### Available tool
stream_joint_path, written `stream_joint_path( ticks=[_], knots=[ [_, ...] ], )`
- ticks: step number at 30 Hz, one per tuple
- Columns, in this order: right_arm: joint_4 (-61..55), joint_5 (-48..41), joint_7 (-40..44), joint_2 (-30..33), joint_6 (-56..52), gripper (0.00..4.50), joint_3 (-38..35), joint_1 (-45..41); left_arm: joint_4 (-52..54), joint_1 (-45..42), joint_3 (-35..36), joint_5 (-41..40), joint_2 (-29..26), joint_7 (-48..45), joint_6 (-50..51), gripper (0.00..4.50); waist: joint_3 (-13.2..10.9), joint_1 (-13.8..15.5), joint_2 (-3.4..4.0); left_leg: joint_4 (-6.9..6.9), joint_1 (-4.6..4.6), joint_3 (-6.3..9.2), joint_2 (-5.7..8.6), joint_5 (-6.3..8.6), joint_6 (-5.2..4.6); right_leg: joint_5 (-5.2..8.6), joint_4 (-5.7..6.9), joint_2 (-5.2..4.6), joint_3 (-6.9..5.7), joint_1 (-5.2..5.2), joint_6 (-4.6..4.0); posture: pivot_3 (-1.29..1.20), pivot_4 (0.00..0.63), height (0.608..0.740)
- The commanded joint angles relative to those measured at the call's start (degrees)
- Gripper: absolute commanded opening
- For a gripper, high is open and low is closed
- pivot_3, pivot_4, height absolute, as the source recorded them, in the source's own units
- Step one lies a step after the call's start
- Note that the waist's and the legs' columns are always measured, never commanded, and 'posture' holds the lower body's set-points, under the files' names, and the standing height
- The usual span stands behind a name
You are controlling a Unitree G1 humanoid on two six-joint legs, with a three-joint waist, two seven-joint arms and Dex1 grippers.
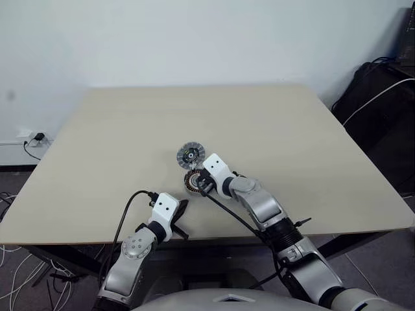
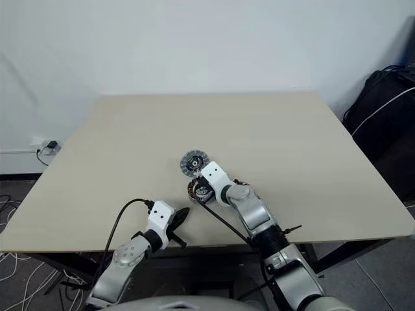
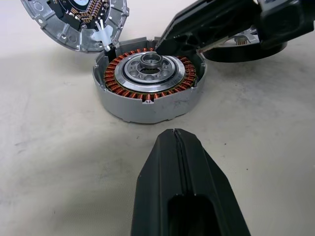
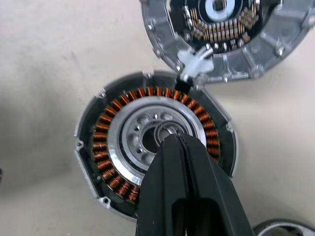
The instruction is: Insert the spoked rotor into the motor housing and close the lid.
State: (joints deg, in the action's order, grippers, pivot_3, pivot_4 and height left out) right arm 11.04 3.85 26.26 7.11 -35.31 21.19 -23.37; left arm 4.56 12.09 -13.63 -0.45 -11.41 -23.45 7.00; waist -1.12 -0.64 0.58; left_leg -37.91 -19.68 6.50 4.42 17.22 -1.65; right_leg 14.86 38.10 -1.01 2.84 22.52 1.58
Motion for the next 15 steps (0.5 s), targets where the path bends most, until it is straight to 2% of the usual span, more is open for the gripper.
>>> stream_joint_path(
  ticks=[1,15],
  knots=[
    [-1.8,0.1,-0.3,-0.1,1.2,0.03,-0.6,-0.5,1.2,-0.9,-0.1,-0.4,0.1,-0.2,-0.5,0.00,0.0,0.0,0.00,0.00,0.00,0.00,0.00,0.00,0.00,0.00,0.00,0.00,0.00,0.00,0.00,0.00,0.000,0.740],
    [3.6,1.6,-5.7,-2.2,4.0,0.03,-1.9,-2.5,1.7,-0.7,0.1,-0.5,0.0,-0.2,0.0,0.00,0.0,0.0,0.00,0.01,0.00,0.00,0.01,0.00,0.01,0.00,0.00,0.00,0.00,0.00,0.00,0.00,0.000,0.740]
  ],
)
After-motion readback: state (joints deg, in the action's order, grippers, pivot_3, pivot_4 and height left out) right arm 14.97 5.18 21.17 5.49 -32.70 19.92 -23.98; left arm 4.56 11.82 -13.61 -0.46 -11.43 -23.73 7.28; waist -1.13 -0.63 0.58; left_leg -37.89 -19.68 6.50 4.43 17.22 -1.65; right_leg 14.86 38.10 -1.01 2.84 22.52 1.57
